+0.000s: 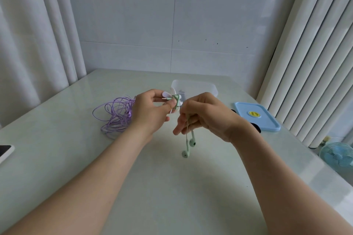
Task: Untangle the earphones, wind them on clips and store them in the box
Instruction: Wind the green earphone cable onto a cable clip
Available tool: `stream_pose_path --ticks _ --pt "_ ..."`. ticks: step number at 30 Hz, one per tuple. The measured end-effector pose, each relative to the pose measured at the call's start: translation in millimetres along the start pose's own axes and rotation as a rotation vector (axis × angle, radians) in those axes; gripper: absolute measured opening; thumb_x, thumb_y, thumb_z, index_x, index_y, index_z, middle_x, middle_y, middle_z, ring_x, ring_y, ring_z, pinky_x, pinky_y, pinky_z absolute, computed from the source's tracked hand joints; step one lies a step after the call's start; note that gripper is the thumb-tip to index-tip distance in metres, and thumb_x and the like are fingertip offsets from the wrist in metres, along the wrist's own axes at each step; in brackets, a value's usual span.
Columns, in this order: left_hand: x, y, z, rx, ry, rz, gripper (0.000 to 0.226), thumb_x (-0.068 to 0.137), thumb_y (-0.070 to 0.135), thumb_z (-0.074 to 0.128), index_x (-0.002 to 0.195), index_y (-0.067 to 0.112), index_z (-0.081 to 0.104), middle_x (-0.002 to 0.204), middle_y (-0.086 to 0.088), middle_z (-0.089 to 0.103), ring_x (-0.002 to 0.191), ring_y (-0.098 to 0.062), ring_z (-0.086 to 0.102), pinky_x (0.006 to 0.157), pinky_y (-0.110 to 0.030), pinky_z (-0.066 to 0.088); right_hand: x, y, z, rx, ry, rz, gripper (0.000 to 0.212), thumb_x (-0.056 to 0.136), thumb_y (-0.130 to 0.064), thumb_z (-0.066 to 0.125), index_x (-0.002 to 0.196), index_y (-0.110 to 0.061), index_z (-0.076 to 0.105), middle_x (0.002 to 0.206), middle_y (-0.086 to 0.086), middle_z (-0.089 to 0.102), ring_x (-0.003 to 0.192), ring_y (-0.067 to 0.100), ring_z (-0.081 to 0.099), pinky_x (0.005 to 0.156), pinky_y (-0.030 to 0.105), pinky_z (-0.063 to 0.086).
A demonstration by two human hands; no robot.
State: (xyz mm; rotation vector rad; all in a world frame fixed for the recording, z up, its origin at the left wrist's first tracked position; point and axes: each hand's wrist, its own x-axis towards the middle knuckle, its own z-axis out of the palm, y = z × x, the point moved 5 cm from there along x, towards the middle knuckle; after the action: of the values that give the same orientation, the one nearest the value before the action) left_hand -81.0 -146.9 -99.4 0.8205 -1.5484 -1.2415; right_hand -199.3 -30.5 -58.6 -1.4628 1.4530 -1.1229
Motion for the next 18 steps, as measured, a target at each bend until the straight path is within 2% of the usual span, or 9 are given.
stream_pose_path --ticks 2,4,6,8,9,11,14,16,18 --pt "-0.4 0.6 2.0 0.067 -0.058 0.025 0.012 0.09 0.012 0.081 0.099 0.014 0.074 0.099 -0.002 0.076 0.074 -0.017 0.077 0.06 -0.033 0.061 1.5 0.8 -6.2 0.089 0.117 0.035 0.029 0.097 -0.007 0.047 0.076 -0.003 0.066 0.066 0.014 0.062 0.069 0.039 0.073 0.064 0.04 0.056" --pt "1.2 -1.3 2.9 0.126 -0.146 0.039 0.01 0.091 0.009 0.079 0.099 0.014 0.076 0.098 -0.003 0.077 0.072 -0.014 0.076 0.061 -0.027 0.059 3.3 4.0 -19.9 0.051 0.331 0.051 0.027 0.094 -0.009 0.047 0.075 -0.003 0.065 0.059 0.009 0.044 0.049 0.028 0.055 0.05 0.03 0.04" --pt "0.5 -0.7 3.5 0.159 -0.24 0.058 0.009 0.091 0.006 0.079 0.098 0.012 0.076 0.095 -0.003 0.078 0.075 -0.014 0.076 0.066 -0.019 0.055 3.5 7.1 -35.2 -0.087 0.525 0.031 0.028 0.091 -0.014 0.052 0.07 0.0 0.065 0.056 0.008 0.038 0.046 0.022 0.04 0.048 0.027 0.031" --pt "-2.1 2.0 7.6 0.163 -0.352 0.082 0.01 0.091 0.002 0.077 0.099 0.008 0.076 0.095 -0.005 0.079 0.079 -0.015 0.075 0.073 -0.015 0.052 3.4 8.2 -43.2 -0.25 0.651 -0.013 0.033 0.085 -0.022 0.056 0.072 0.008 0.064 0.053 0.007 0.04 0.047 0.021 0.037 0.051 0.027 0.032" --pt "-4.5 3.8 9.6 0.157 -0.397 0.083 0.01 0.092 0.0 0.075 0.1 0.006 0.076 0.095 -0.005 0.078 0.077 -0.011 0.073 0.071 -0.013 0.051 3.1 8.2 -44.2 -0.316 0.694 -0.035 0.038 0.082 -0.025 0.056 0.076 0.011 0.063 0.053 0.007 0.039 0.049 0.021 0.035 0.053 0.03 0.031" --pt "-7.8 7.2 13.5 0.157 -0.474 0.069 0.012 0.094 0.001 0.073 0.104 0.007 0.076 0.096 -0.001 0.077 0.075 -0.006 0.069 0.065 -0.015 0.046 2.9 8.4 -45.5 -0.384 0.755 -0.055 0.041 0.08 -0.028 0.056 0.074 0.013 0.057 0.057 0.009 0.033 0.054 0.02 0.028 0.055 0.032 0.026" --pt "-10.3 9.7 17.0 0.074 -0.589 0.02 0.015 0.095 0.011 0.075 0.109 0.015 0.076 0.107 0.001 0.078 0.084 -0.012 0.07 0.066 -0.03 0.04 2.6 12.1 -51.2 -0.346 0.78 -0.016 0.039 0.086 -0.024 0.058 0.065 0.004 0.042 0.061 0.006 0.027 0.058 0.019 0.023 0.057 0.034 0.022" --pt "-11.7 10.3 17.8 -0.092 -0.631 -0.051 0.022 0.089 0.017 0.075 0.111 0.016 0.073 0.11 0.002 0.077 0.088 -0.013 0.07 0.071 -0.033 0.041 4.6 19.3 -55.5 -0.233 0.742 0.047 0.039 0.089 -0.027 0.059 0.071 0.006 0.049 0.065 0.008 0.033 0.061 0.019 0.027 0.061 0.036 0.026" --pt "-11.8 12.4 17.9 -0.237 -0.629 -0.096 0.029 0.086 0.021 0.073 0.115 0.018 0.071 0.11 0.003 0.077 0.094 -0.012 0.069 0.079 -0.033 0.043 7.2 25.6 -56.6 -0.118 0.663 0.093 0.037 0.094 -0.032 0.061 0.076 0.001 0.064 0.066 0.005 0.053 0.057 0.02 0.033 0.061 0.034 0.033"
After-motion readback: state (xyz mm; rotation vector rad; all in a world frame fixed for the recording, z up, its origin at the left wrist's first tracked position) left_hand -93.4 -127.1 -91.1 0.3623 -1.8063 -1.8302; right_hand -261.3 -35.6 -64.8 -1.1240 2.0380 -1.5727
